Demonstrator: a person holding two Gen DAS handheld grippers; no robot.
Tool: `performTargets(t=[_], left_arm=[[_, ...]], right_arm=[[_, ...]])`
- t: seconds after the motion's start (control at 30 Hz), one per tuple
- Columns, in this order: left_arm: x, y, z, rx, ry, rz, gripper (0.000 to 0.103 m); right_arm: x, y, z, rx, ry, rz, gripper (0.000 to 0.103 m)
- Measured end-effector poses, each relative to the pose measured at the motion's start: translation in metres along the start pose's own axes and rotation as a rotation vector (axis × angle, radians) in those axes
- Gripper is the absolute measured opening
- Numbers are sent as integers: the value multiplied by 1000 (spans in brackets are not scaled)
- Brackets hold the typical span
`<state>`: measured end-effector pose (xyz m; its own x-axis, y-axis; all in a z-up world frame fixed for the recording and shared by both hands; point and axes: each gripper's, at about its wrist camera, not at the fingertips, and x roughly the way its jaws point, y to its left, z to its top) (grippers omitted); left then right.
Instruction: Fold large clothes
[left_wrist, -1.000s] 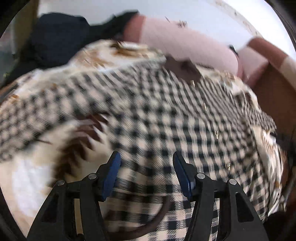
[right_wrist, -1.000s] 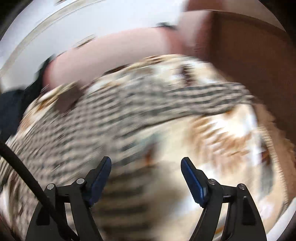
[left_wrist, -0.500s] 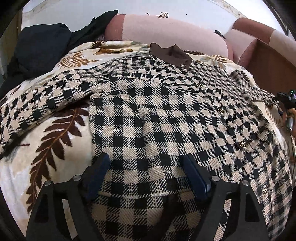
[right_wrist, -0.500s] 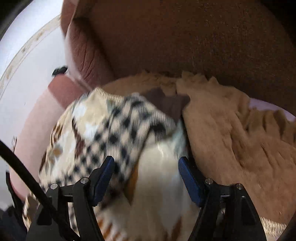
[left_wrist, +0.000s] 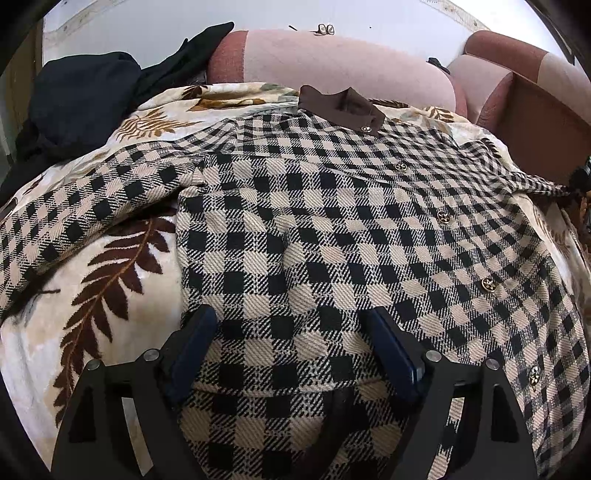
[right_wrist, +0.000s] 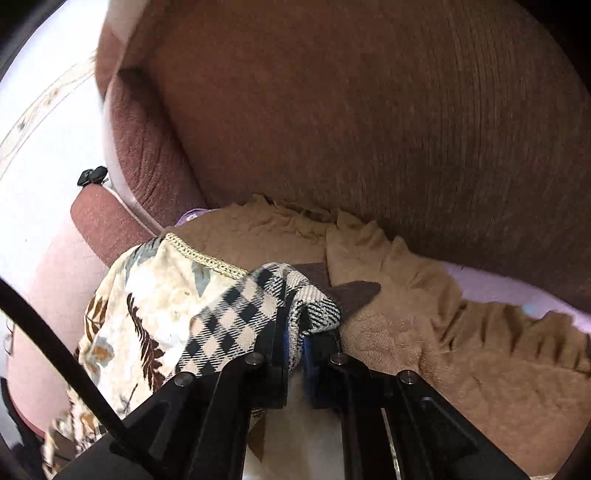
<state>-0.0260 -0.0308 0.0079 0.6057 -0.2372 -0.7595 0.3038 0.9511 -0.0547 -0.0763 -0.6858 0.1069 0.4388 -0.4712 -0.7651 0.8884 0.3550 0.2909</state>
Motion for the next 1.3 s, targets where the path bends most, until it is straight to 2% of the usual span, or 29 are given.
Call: performTargets(t=[0.13,0.27,0.4,0.5,0.63,0.77,0.83,0.87,0.97,1.03,1.1,1.2,1.23,1.3], left_arm=[[-4,2,1,-4,-5,-8,83],[-20,3,4,-13,-22,-19,83],[-58,8,16,-41,-90,-65,83],[-88,30,33,-97,-141,-49,83],[-113,72,55,-180,-185,8,83],[-127,111,68,-198,-238,106,83],[-130,130,67,-223,-280,151,83],[-131,140,64,-241,-300,162,83],[-126,166,53,-297,-338,215,83],[-118,182,54,-327,-302,226,83],[-117,197,54,-376,-298,203,83],[-118,211,52,-415,-302,208,83],[-122,213,48,-422,-304,205,83],[-122,216,46,-431,-301,193,83]], right_arm=[[-29,34,-7,-94,-37,22,7],[-69,98,-26,-247,-61,131,7],[-111,175,-74,-450,-54,275,7],[-137,235,-132,-590,-12,398,7],[-151,300,-220,-747,65,501,7],[-154,342,-311,-888,126,539,7],[-153,364,-361,-1014,140,530,7],[-153,374,-393,-1116,129,504,7],[-159,378,-458,-1367,32,422,15],[-170,376,-497,-1523,-33,410,41],[-186,369,-528,-1668,-139,418,46],[-210,345,-555,-1799,-257,452,47],[-215,340,-556,-1814,-265,465,47],[-224,333,-544,-1770,-185,534,48]])
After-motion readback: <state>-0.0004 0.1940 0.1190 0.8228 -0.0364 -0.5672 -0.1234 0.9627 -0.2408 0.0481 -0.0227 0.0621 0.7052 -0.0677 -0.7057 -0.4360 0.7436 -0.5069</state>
